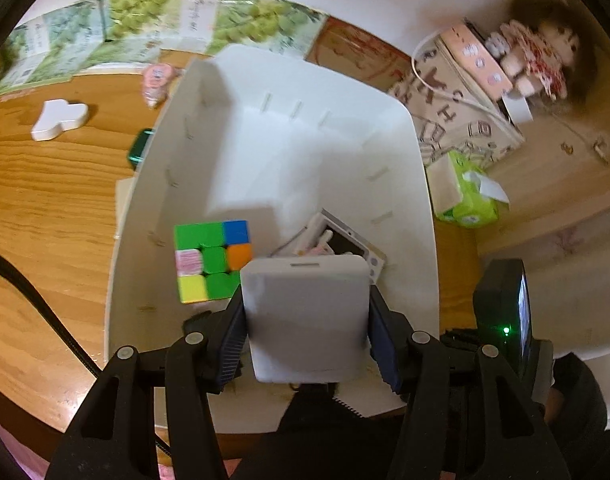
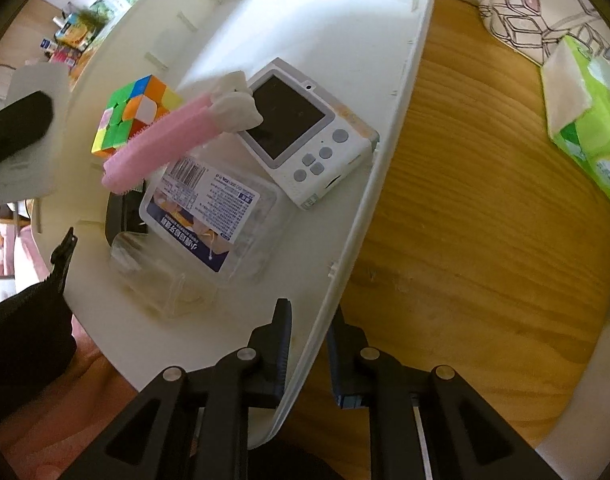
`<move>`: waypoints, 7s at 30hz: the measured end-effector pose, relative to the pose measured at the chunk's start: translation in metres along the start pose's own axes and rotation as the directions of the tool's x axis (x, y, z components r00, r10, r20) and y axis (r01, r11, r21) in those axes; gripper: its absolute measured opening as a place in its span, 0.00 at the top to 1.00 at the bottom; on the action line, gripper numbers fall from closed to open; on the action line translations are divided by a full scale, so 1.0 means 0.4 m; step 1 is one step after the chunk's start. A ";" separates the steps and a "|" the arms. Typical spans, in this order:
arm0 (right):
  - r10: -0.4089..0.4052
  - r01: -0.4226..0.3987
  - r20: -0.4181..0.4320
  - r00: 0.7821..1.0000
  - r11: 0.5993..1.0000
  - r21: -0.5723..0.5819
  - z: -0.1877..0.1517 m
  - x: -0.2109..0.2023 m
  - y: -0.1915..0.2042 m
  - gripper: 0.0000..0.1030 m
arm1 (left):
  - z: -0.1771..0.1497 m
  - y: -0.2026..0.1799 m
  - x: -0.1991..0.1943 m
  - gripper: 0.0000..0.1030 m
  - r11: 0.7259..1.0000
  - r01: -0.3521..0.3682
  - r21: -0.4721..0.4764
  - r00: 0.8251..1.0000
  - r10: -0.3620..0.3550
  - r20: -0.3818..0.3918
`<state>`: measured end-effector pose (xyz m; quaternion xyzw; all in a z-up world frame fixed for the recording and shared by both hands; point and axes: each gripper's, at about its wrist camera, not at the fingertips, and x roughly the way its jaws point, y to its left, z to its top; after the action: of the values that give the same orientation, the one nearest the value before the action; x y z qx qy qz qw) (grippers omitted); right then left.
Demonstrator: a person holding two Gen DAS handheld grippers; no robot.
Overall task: Organize rigid objects
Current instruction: 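Lower the white charger block into the tray and open the left tool, then move the left tool back to the white flat shaped piece, then close the left tool on the white flat shaped piece, then lift the white shaped piece and carry it over the tray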
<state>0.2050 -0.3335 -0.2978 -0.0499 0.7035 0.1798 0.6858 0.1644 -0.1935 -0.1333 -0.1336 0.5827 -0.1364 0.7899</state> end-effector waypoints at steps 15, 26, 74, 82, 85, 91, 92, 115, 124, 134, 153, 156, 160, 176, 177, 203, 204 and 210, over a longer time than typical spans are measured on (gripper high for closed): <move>-0.015 0.014 -0.013 1.000 1.000 -0.008 0.017 0.021 0.030 0.84 | 0.006 -0.005 0.011 0.37 0.999 0.036 0.027 0.999 -0.036 -0.014; -0.042 0.042 -0.008 0.999 0.999 0.011 0.014 0.015 0.042 0.84 | 0.012 0.027 -0.052 0.26 0.998 0.061 -0.003 0.991 -0.061 0.122; -0.257 0.211 -0.009 0.967 0.773 0.598 -0.060 -0.003 0.022 0.85 | 0.168 0.480 -0.291 0.22 0.957 -0.266 0.116 0.935 0.227 0.272; -0.302 0.228 -0.002 0.953 0.715 0.661 -0.074 -0.020 0.035 0.84 | 0.218 0.566 -0.250 0.22 0.959 -0.263 0.106 0.954 0.243 0.177; -0.312 0.223 0.008 0.950 0.696 0.683 -0.079 -0.028 0.037 0.83 | 0.240 0.588 -0.237 0.22 0.955 -0.274 0.117 0.955 0.255 0.152; -0.322 0.216 0.020 0.946 0.679 0.702 -0.109 -0.037 0.045 0.83 | 0.288 0.626 -0.194 0.22 0.958 -0.254 0.134 0.966 0.245 0.086; -0.324 0.219 0.018 0.946 0.678 0.702 -0.108 -0.037 0.046 0.82 | 0.299 0.633 -0.184 0.22 0.963 -0.233 0.139 0.972 0.225 0.074; -0.275 0.199 -0.012 0.961 0.664 0.721 -0.098 -0.006 0.010 0.82 | 0.445 0.693 0.065 0.12 0.989 -0.120 -0.086 0.977 0.102 -0.189; -0.267 0.196 -0.018 0.964 0.660 0.725 -0.090 0.012 -0.003 0.82 | 0.479 0.695 0.108 0.07 0.975 -0.216 -0.059 0.954 0.198 -0.226; -0.265 0.201 -0.029 0.964 0.651 0.732 -0.091 0.010 -0.003 0.82 | 0.474 0.701 0.159 0.06 0.958 -0.284 -0.024 0.925 0.268 -0.270; -0.264 0.199 -0.028 0.964 0.651 0.733 -0.089 0.008 -0.004 0.82 | 0.476 0.654 0.202 0.09 0.940 -0.342 -0.015 0.911 0.328 -0.252; -0.265 0.199 -0.027 0.964 0.650 0.733 -0.090 0.007 -0.003 0.82 | 0.464 0.666 0.185 0.14 0.940 -0.340 -0.023 0.915 0.325 -0.240; -0.266 0.202 -0.028 0.963 0.652 0.731 -0.090 0.008 -0.002 0.82 | 0.452 0.676 0.178 0.14 0.940 -0.339 -0.028 0.914 0.322 -0.247; -0.267 0.193 -0.012 0.964 0.664 0.722 -0.096 0.001 0.007 0.80 | 0.306 0.703 0.126 0.15 0.954 -0.297 -0.042 0.912 0.271 -0.307; -0.266 0.192 -0.010 0.964 0.668 0.719 -0.096 0.001 0.009 0.80 | 0.298 0.704 0.121 0.15 0.954 -0.296 -0.041 0.913 0.270 -0.307; -0.191 0.168 -0.009 0.981 0.836 0.523 -0.061 0.014 0.040 0.80 | 0.143 0.513 -0.095 0.18 0.968 -0.224 -0.110 0.960 0.200 -0.194; -0.184 0.161 -0.005 0.983 0.843 0.514 -0.059 0.014 0.041 0.80 | 0.142 0.507 -0.105 0.18 0.970 -0.218 -0.111 0.963 0.195 -0.187; -0.159 0.140 0.000 0.987 0.875 0.463 -0.055 0.022 0.046 0.84 | 0.138 0.454 -0.140 0.18 0.980 -0.179 -0.089 0.976 0.166 -0.142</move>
<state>0.1781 -0.3220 -0.3030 0.0638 0.7068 -0.0451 0.7031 0.2124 -0.0014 -0.1353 -0.1128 0.6498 -0.0463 0.7502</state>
